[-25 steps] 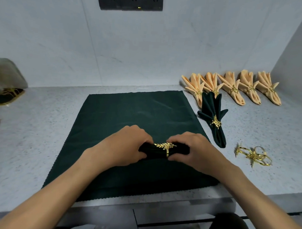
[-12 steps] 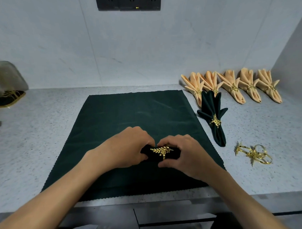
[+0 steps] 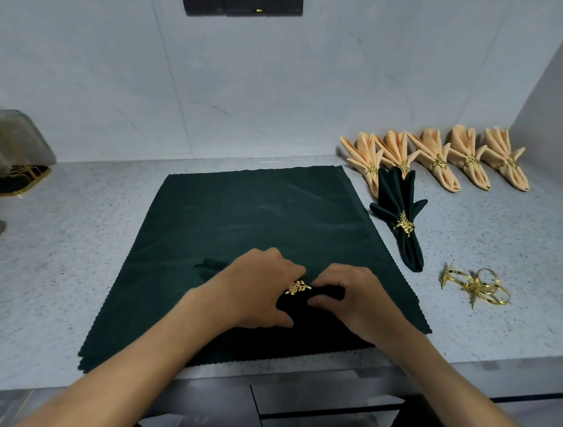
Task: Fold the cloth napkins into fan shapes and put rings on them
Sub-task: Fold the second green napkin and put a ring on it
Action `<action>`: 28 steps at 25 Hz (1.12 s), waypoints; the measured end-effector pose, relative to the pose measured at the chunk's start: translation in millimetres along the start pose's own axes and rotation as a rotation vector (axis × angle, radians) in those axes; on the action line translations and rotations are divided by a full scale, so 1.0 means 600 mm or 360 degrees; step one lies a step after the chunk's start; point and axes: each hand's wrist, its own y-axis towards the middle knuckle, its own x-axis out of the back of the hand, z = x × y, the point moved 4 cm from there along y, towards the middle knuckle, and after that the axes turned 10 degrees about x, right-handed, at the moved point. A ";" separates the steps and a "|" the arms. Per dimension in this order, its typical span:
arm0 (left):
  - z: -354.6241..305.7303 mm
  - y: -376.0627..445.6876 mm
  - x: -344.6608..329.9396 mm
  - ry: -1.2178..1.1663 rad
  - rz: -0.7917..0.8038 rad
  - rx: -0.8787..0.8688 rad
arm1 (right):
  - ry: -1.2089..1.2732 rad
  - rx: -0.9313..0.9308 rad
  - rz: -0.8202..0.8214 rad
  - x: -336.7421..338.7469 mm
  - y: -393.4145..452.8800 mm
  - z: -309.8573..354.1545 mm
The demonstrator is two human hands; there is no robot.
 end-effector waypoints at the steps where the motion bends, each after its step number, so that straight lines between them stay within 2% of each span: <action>1: -0.012 0.007 -0.004 0.0080 -0.0020 -0.0016 | 0.0025 0.0004 -0.0039 -0.002 0.001 0.001; 5: -0.015 0.021 -0.007 0.0352 -0.0034 -0.0078 | -0.0075 -0.0120 -0.0048 -0.012 -0.009 0.008; 8: -0.021 0.020 -0.011 0.0591 -0.0182 -0.0201 | -0.0201 -0.0247 -0.0018 -0.022 -0.022 0.022; 12: -0.028 0.028 -0.022 0.0584 -0.0283 -0.0198 | -0.0264 -0.0425 -0.0090 -0.040 -0.043 0.046; 14: -0.015 0.013 -0.021 0.0264 -0.0439 -0.0125 | -0.0337 -0.0486 -0.0119 -0.047 -0.055 0.059; 15: -0.003 -0.004 -0.021 -0.0057 -0.0563 0.0021 | -0.0372 -0.0502 -0.0111 -0.050 -0.059 0.065; 17: 0.022 -0.052 -0.025 -0.0790 -0.0871 0.0468 | -0.0357 -0.0469 -0.0123 -0.049 -0.058 0.067; 18: 0.033 -0.070 -0.037 -0.0984 -0.0923 0.0709 | -0.0309 -0.0447 -0.0186 -0.042 -0.052 0.060; 20: 0.049 -0.077 -0.075 -0.1183 -0.0692 0.0964 | -0.0198 -0.0451 -0.0300 -0.025 -0.029 0.029; 22: 0.059 -0.063 -0.098 -0.1363 -0.0476 0.0900 | 0.0006 -0.0455 -0.0203 -0.016 0.008 -0.002; 25: 0.066 -0.028 -0.082 -0.1524 -0.0479 0.0654 | 0.0333 -0.0322 0.0016 -0.029 0.056 -0.022; 28: 0.063 -0.006 -0.066 -0.1672 -0.0440 0.0471 | 0.0558 -0.0201 -0.0009 -0.037 0.076 -0.019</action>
